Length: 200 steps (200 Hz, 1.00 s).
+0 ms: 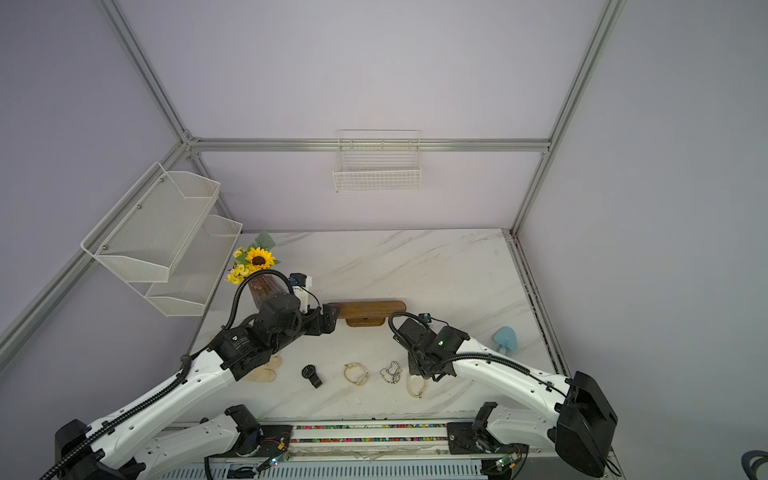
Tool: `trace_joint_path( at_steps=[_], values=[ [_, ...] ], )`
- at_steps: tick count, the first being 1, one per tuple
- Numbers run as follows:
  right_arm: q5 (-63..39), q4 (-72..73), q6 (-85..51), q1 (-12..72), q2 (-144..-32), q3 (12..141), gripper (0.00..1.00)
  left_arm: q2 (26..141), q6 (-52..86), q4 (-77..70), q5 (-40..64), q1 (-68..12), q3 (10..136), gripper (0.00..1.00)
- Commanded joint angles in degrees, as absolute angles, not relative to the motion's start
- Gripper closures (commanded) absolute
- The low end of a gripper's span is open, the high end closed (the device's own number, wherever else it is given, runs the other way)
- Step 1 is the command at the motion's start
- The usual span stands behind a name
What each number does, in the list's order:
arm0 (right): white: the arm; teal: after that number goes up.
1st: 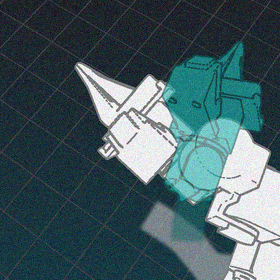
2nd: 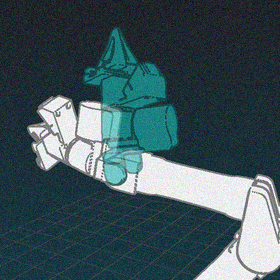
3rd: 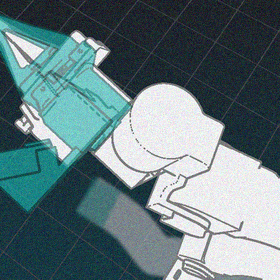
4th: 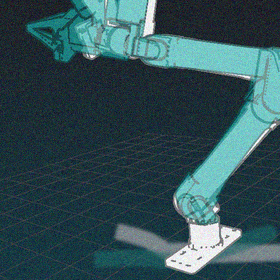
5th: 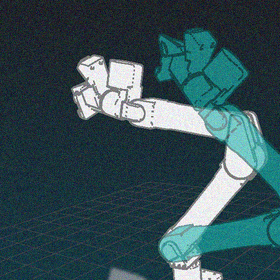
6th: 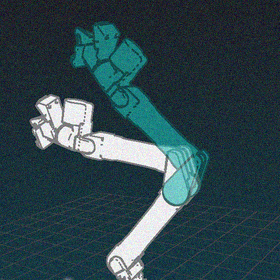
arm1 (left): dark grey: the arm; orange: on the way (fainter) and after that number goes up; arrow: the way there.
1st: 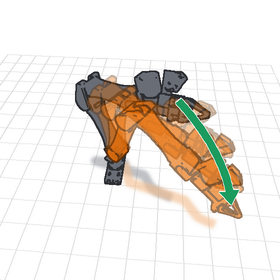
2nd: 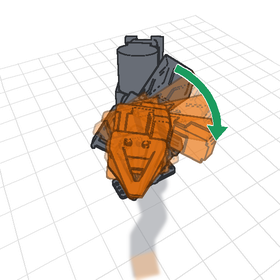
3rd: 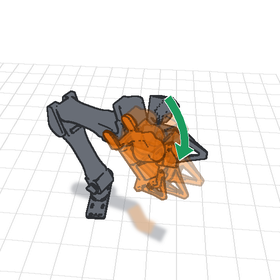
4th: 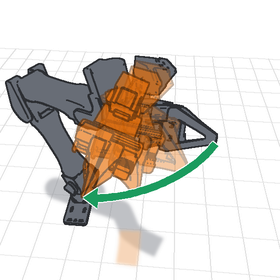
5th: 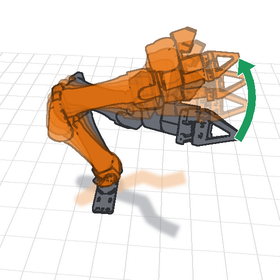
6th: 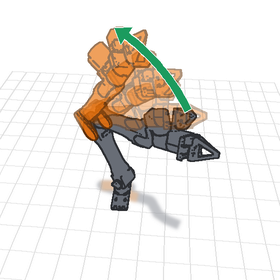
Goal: Place watch on stand
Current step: Pick up the watch at the center of the board.
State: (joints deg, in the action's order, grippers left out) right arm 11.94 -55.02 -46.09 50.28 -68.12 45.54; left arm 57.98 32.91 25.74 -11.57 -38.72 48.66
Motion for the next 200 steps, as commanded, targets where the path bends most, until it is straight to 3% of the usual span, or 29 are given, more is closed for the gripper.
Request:
trace_joint_path(
  at_steps=[1, 46, 132, 184, 200],
  values=[
    [7.9, -53.6, -51.2, 50.7, -67.1, 42.3, 0.71, 59.8, 32.4, 24.6, -7.5, -37.1, 53.0, 0.02],
    [4.4, -47.2, -52.9, 50.7, -67.9, 37.5, 0.73, 63.0, 33.0, 22.8, -0.1, -33.5, 53.0, 0.03],
    [8.8, -38.9, -52.4, 50.6, -73.9, 37.0, 0.79, 63.5, 33.0, 22.6, 2.2, -31.5, 53.0, 0.01],
    [10.4, -39.5, -51.8, 50.6, -73.9, 37.5, 0.78, 63.9, 33.0, 22.6, 2.3, -30.9, 53.0, 0.00],
    [9.4, -39.9, -51.8, 50.6, -73.0, 37.0, 0.72, 64.3, 33.0, 22.5, 2.5, -30.8, 53.2, 0.00]
  ],
)
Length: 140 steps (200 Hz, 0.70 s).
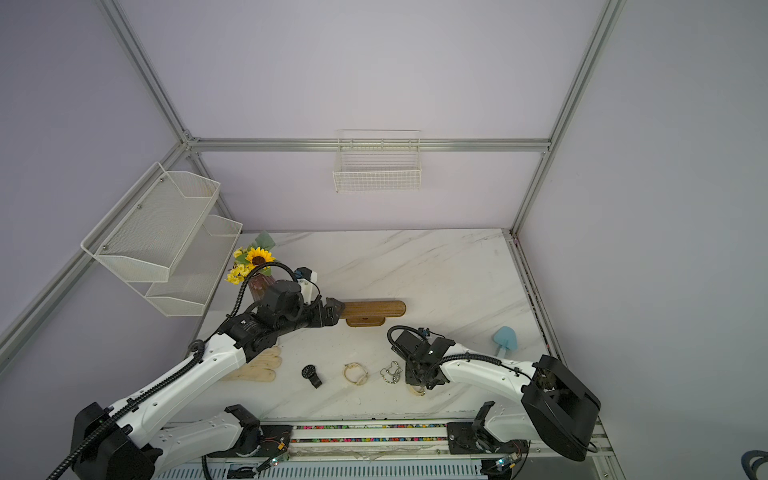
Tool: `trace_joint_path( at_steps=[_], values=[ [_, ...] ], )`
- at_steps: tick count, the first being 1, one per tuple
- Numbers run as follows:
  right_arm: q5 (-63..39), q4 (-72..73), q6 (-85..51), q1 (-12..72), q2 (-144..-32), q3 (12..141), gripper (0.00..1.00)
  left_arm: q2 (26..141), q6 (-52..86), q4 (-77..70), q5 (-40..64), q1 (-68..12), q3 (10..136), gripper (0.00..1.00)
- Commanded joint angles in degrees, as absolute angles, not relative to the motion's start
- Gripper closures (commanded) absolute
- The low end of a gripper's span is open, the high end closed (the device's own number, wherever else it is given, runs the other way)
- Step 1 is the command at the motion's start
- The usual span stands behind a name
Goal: Place watch on stand
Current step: Pick up the watch at the center of the board.
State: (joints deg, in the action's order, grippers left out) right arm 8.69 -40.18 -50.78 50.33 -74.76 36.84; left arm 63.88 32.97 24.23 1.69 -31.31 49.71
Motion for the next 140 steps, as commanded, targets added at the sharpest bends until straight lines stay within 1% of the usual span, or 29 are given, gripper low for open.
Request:
trace_joint_path(
  at_steps=[1, 16, 37, 67, 122, 140],
  values=[
    [9.4, -40.0, -51.8, 50.6, -72.9, 37.0, 0.71, 64.3, 33.0, 22.6, 2.5, -30.8, 53.2, 0.00],
    [7.9, -39.9, -51.2, 50.6, -71.2, 36.4, 0.59, 64.6, 33.0, 22.6, 2.9, -30.7, 53.2, 0.00],
    [7.6, -39.7, -50.3, 50.6, -67.8, 35.2, 0.57, 64.8, 33.0, 22.5, 2.8, -30.7, 53.2, 0.00],
    [6.7, -37.1, -49.7, 50.6, -67.4, 33.9, 0.63, 65.4, 33.1, 22.6, 3.0, -30.5, 53.3, 0.00],
    [5.0, -32.7, -48.9, 50.6, -70.8, 32.1, 0.68, 65.2, 33.1, 22.7, 3.9, -30.2, 53.0, 0.01],
    [4.6, -31.4, -48.5, 50.6, -71.0, 31.6, 0.74, 64.9, 33.2, 22.6, 4.1, -30.0, 52.9, 0.01]
  ],
)
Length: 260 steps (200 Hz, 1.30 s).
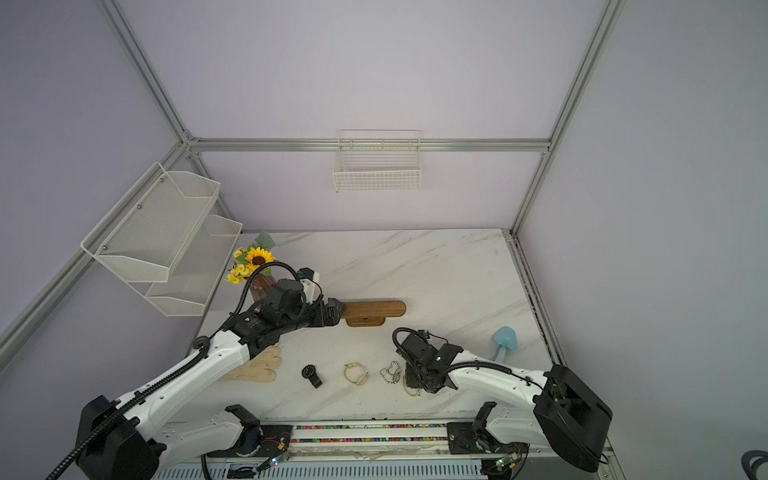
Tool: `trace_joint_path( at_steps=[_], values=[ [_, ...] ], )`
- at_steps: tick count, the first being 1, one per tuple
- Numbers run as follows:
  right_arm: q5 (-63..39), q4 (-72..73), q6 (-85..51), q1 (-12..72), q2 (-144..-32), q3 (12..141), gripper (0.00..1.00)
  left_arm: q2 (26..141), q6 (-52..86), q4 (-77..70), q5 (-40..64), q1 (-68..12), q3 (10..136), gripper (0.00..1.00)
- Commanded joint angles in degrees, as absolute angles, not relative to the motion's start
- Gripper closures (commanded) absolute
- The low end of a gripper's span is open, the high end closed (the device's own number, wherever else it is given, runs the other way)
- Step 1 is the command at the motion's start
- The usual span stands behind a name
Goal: Place watch on stand
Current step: Pick up the watch at the center of the board.
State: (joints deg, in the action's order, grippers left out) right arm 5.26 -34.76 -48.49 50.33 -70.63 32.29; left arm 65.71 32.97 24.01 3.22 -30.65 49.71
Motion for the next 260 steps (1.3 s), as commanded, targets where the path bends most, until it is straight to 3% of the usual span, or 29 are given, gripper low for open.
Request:
trace_joint_path(
  at_steps=[1, 47, 67, 132, 166, 210, 237, 260],
  values=[
    [4.6, -31.3, -48.5, 50.6, -71.0, 31.6, 0.74, 64.9, 33.2, 22.7, 4.1, -30.0, 52.9, 0.01],
    [6.0, -30.8, -46.5, 50.5, -70.5, 31.6, 0.89, 64.6, 33.3, 22.7, 4.6, -29.5, 52.9, 0.01],
    [6.6, -31.4, -46.0, 50.6, -70.5, 31.9, 1.00, 64.6, 33.4, 22.7, 4.9, -29.4, 53.0, 0.01],
    [13.7, -43.0, -39.1, 50.6, -64.5, 44.1, 1.00, 64.9, 32.6, 22.7, 8.1, -28.9, 56.0, 0.02],
    [15.5, -38.6, -29.9, 50.2, -63.4, 52.5, 1.00, 66.9, 31.2, 22.0, 14.4, -28.7, 60.5, 0.05],
    [2.9, -19.4, -19.4, 43.0, -66.3, 55.8, 1.00, 69.7, 33.1, 17.2, 28.6, -28.1, 63.9, 0.10],
    [-11.4, -10.0, -18.7, 33.3, -69.4, 56.8, 1.00, 69.1, 34.4, 13.0, 35.0, -28.0, 63.9, 0.24],
    [-18.0, -9.3, -17.1, 31.0, -73.1, 61.0, 1.00, 67.6, 34.2, 11.6, 36.1, -28.0, 63.3, 0.22]
  ],
)
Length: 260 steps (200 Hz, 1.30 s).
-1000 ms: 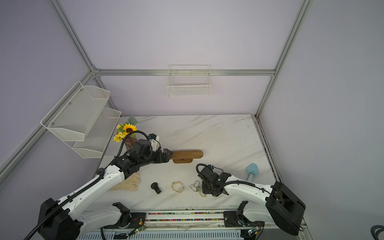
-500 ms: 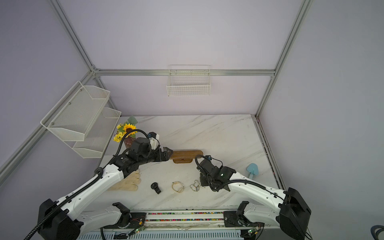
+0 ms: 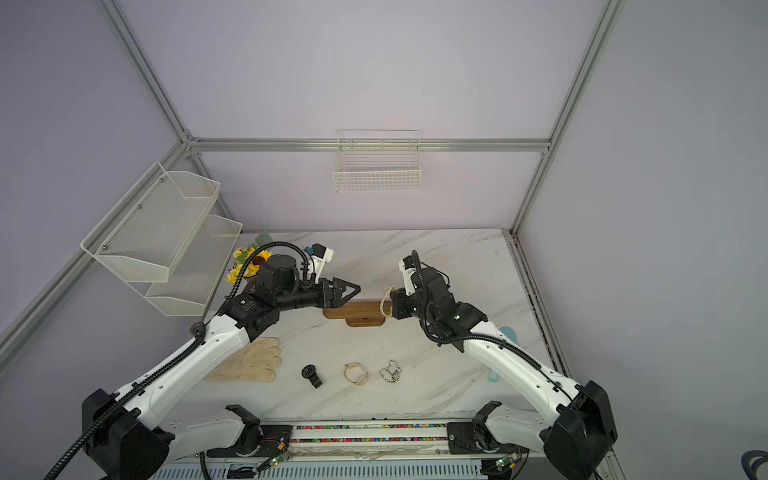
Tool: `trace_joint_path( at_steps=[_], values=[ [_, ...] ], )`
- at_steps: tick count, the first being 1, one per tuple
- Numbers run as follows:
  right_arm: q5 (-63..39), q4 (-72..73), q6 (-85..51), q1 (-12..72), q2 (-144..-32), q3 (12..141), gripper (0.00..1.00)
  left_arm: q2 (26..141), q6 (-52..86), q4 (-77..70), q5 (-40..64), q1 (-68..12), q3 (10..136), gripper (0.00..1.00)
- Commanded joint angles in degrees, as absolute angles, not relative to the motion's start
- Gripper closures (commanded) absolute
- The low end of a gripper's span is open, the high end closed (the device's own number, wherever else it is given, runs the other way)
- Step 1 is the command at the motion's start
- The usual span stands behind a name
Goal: Place watch on stand
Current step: Pick up the watch at the center of the board.
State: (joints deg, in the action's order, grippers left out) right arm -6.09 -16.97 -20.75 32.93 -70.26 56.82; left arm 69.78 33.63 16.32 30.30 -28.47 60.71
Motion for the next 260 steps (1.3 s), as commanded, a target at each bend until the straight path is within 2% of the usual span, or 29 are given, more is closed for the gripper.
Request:
trace_joint_path(
  at_steps=[1, 11, 33, 54, 80, 109, 137, 260],
  values=[
    [-18.2, -9.3, -16.9, 30.9, -73.2, 61.2, 1.00, 67.5, 34.2, 11.5, 36.1, -28.0, 63.2, 0.21],
    [-20.8, -9.5, -16.3, 30.6, -74.2, 62.9, 1.00, 67.2, 34.3, 10.5, 36.3, -28.0, 62.7, 0.15],
    [-28.6, -8.3, -15.2, 29.7, -74.9, 64.8, 1.00, 67.9, 35.9, 7.5, 38.5, -28.0, 62.1, 0.10],
    [-33.4, -7.1, -15.8, 29.4, -74.3, 65.4, 1.00, 70.0, 38.7, 3.2, 41.4, -28.0, 61.6, 0.11],
    [-37.0, -6.6, -16.6, 29.4, -73.8, 65.6, 1.00, 71.8, 41.4, -0.8, 44.0, -27.9, 61.3, 0.19],
    [-37.7, -6.1, -17.2, 29.5, -73.1, 65.0, 1.00, 72.1, 42.4, -2.2, 44.2, -28.0, 61.6, 0.24],
    [-37.2, -5.8, -17.2, 29.4, -73.1, 64.5, 1.00, 71.9, 43.2, -2.9, 44.5, -28.1, 61.3, 0.39],
    [-38.6, -2.6, -18.1, 28.8, -76.7, 65.4, 1.00, 68.8, 46.4, -6.6, 44.3, -28.7, 58.1, 0.45]
  ],
)
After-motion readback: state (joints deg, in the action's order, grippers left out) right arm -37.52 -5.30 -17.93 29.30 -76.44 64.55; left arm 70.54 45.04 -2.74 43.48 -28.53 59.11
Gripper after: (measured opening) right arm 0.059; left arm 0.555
